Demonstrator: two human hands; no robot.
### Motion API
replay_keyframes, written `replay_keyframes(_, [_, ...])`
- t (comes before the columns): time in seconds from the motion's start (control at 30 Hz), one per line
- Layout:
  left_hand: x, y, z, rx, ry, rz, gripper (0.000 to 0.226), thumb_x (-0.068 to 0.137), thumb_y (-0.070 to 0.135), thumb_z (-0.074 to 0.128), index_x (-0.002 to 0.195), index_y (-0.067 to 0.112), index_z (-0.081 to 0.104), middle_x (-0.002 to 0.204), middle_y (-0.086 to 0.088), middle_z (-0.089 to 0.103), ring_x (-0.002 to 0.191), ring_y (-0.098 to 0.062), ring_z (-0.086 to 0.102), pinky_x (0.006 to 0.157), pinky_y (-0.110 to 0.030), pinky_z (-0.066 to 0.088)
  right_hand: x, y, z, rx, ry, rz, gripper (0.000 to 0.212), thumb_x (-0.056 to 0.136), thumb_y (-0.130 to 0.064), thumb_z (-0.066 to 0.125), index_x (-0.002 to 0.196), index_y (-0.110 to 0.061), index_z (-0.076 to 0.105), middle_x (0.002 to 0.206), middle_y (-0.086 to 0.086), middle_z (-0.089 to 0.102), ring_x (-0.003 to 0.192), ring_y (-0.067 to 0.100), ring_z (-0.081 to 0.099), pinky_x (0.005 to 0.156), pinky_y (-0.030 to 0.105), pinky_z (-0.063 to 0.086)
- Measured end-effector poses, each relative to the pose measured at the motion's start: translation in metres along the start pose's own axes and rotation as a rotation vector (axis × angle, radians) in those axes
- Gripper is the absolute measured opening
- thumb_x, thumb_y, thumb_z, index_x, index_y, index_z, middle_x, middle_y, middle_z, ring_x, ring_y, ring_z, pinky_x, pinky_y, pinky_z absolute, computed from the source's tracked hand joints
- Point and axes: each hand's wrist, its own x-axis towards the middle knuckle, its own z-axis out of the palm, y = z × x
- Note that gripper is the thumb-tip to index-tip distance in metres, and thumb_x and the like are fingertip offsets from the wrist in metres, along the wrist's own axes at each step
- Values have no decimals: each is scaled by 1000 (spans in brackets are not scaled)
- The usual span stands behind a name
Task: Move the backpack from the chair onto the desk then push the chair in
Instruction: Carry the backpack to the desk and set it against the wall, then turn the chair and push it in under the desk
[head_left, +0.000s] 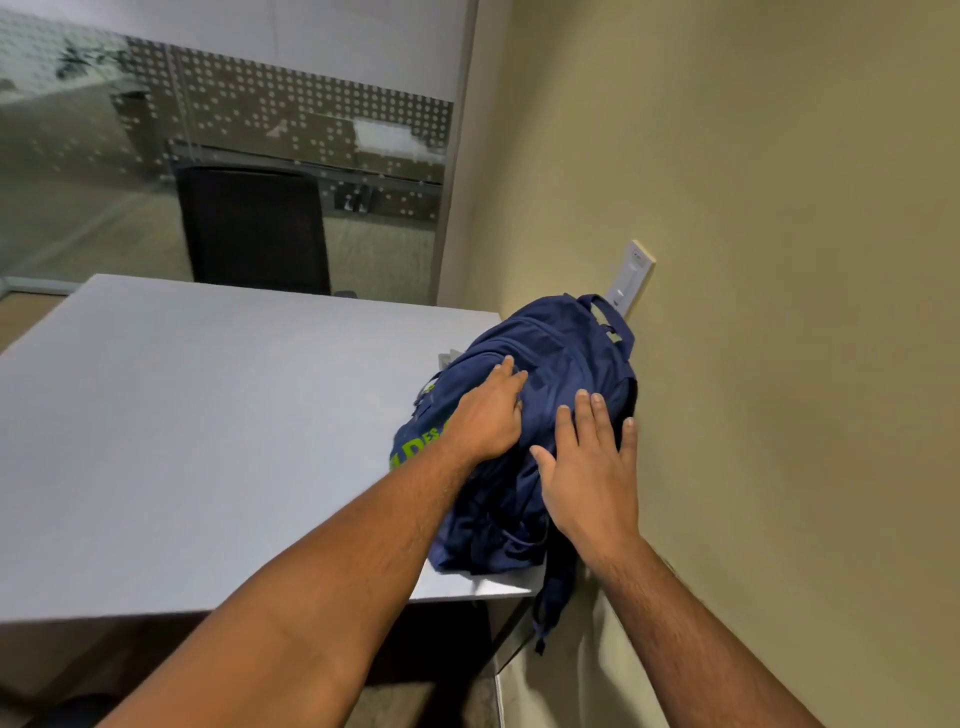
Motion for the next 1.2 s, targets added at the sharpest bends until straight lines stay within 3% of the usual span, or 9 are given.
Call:
replay_keyframes(0.13, [-56, -11, -28, 105, 21, -38, 55, 103, 17, 44, 156, 11, 32, 169, -10, 11, 154, -28, 18, 118, -53, 29, -23, -16, -11, 39, -11, -13, 67, 100, -53, 44, 149, -8, 45, 164, 16, 32, 154, 31, 23, 121, 62, 18])
replay_keyframes(0.4, [-219, -9, -64, 202, 67, -197, 53, 103, 28, 48, 153, 19, 37, 168, -14, 17, 150, -33, 27, 115, -49, 35, -111, -59, -40, 183, 8, -112, 61, 98, -46, 57, 142, -4, 53, 155, 20, 45, 148, 36, 35, 114, 67, 27])
replay_keyframes(0.63, [-383, 16, -59, 248, -26, -321, 57, 104, 23, 47, 157, 15, 28, 170, -9, 9, 153, -29, 22, 121, -45, 26, -227, -97, -66, 240, -57, -188, 63, 98, -50, 51, 146, -9, 50, 159, 15, 41, 151, 31, 30, 117, 64, 23])
replay_keyframes(0.8, [-481, 28, -76, 327, -84, -345, 59, 104, 26, 49, 158, 15, 26, 169, -10, 13, 153, -29, 19, 124, -48, 19, -288, -117, -80, 182, -115, -236, 60, 98, -56, 44, 143, -16, 51, 159, 11, 40, 151, 27, 29, 116, 60, 25])
replay_keyframes(1.0, [-559, 17, -106, 417, -86, -362, 58, 104, 27, 49, 156, 14, 29, 167, -11, 18, 154, -27, 14, 124, -54, 15, -337, -146, -104, 173, -138, -255, 61, 98, -60, 35, 142, -20, 51, 158, 7, 41, 150, 25, 28, 115, 58, 28])
replay_keyframes(1.2, [-609, -6, -129, 468, -110, -348, 61, 104, 31, 48, 159, 16, 24, 169, -9, 10, 156, -25, 1, 125, -55, 7, -377, -189, -122, 176, -138, -228, 57, 98, -59, 38, 134, -18, 56, 152, 9, 47, 147, 26, 32, 114, 58, 27])
